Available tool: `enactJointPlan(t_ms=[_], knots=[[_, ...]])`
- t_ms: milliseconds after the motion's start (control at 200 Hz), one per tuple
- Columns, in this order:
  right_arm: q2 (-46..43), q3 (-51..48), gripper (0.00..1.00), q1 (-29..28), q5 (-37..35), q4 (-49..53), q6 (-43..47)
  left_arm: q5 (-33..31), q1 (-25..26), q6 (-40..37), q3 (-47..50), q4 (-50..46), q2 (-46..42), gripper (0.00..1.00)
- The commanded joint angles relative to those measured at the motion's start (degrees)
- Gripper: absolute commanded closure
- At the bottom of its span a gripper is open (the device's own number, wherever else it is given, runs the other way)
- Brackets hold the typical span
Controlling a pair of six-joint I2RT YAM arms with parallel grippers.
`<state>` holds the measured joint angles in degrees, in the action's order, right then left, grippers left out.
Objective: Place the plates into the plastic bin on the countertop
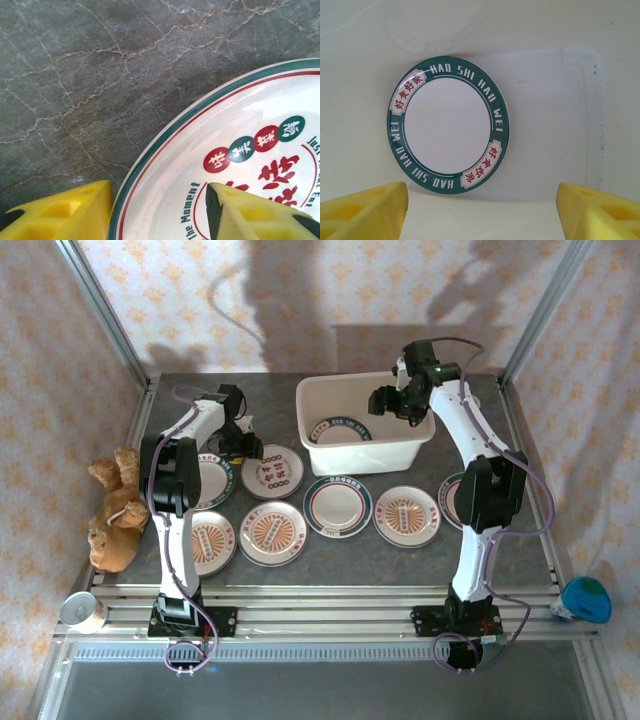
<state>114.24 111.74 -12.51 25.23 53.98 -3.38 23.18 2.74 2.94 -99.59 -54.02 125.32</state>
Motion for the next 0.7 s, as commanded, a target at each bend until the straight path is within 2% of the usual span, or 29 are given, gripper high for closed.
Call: enactJointPlan(t_ms=[0,330,696], knots=[[-3.1,-1.1,0.23,-0.3,-1.1,-1.1,-0.9,0.7,0.3,-0.9,0.5,-2.1,1.7,0.5],[-3.8,-2.7,0.23,-0.3,-1.6,-2.3,-1.3,-0.1,0.3,-0.9,0.6,-2.0,2.3,0.58],[-3.8,-2.8,0.23,-0.3,-2.1,-2.7,-0.4,-1.8,0.3,0.1,0.5,-1.7,2.6,0.73]])
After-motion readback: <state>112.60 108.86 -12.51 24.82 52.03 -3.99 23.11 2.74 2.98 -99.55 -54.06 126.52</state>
